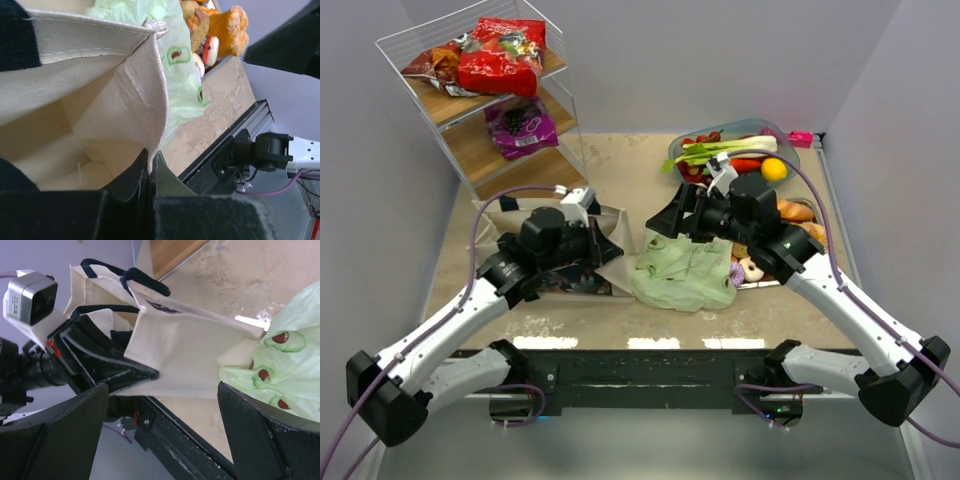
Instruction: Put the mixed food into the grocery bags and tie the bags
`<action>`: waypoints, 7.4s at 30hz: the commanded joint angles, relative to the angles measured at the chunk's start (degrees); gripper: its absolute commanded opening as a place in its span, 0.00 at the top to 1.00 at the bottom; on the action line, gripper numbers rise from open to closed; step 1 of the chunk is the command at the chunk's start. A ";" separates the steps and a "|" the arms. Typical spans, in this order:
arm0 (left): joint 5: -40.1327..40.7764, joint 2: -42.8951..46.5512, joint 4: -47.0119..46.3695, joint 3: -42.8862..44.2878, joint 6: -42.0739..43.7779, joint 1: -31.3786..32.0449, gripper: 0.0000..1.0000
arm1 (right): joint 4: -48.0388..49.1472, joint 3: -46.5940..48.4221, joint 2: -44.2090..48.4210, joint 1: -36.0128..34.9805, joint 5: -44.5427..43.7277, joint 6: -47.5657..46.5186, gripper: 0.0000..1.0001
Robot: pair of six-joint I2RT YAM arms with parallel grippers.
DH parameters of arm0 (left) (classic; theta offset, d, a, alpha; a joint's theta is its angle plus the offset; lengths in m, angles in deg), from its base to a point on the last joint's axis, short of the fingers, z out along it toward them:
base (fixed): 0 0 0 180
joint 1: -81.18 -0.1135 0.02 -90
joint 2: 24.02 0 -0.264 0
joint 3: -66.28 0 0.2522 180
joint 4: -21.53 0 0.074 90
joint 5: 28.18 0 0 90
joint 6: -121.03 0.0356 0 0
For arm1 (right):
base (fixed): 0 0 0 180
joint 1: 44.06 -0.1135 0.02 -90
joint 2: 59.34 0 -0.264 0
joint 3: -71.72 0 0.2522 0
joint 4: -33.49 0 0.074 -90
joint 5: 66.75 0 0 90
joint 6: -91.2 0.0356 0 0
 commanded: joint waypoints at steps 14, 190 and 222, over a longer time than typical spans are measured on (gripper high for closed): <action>35.53 6.92 15.49 14.14 10.82 4.07 0.02 | 0.03 5.44 -5.88 -4.01 -9.78 -3.50 0.06; 11.70 -14.60 10.68 35.07 32.97 -33.72 0.07 | -18.69 19.78 -12.65 -5.94 -27.54 -19.78 0.04; 16.15 -23.30 -6.81 26.81 26.03 -35.13 0.19 | -16.76 19.08 -12.21 -5.94 -22.70 -20.13 0.03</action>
